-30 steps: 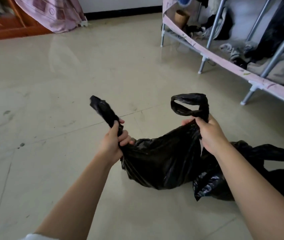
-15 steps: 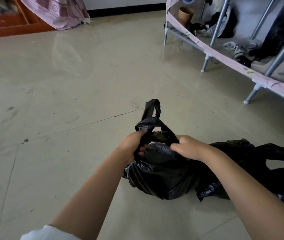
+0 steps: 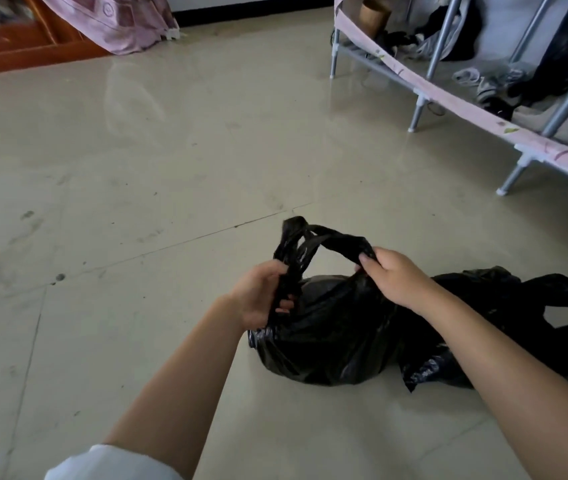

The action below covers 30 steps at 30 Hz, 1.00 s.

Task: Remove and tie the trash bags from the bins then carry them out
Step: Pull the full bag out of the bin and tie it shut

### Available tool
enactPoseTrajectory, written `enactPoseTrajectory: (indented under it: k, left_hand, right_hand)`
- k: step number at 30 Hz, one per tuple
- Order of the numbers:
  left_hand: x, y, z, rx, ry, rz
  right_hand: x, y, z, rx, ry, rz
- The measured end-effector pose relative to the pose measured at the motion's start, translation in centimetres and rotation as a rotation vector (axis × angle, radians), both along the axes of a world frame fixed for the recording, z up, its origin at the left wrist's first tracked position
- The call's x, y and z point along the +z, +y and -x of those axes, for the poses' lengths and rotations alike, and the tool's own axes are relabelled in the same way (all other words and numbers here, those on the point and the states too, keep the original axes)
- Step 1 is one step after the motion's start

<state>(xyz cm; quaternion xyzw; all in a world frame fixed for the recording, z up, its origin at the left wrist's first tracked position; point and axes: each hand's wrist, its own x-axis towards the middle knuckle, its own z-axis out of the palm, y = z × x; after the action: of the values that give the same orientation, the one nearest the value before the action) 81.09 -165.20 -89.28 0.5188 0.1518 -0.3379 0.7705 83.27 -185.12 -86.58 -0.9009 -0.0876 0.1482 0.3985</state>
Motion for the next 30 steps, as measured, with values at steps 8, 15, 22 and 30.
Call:
enactPoseTrajectory:
  k: [8,15,22,30]
  left_hand:
    - [-1.2,-0.1,1.1,-0.117,-0.117,0.154]
    - [0.5,-0.9,-0.3,0.069,-0.033,-0.157]
    - [0.5,-1.6,-0.4,0.341,0.068,-0.114]
    - [1.6,-2.1,-0.5,0.334,-0.154,0.117]
  right_hand:
    - [-0.1,1.2,-0.4,-0.329,-0.068,-0.048]
    - [-0.9,2.5,1.8,0.286,-0.123,0.371]
    - [-1.1,2.3,2.3,0.455,-0.083,0.377]
    - [-1.8,0.6,0.7,0.257,0.341,-0.108]
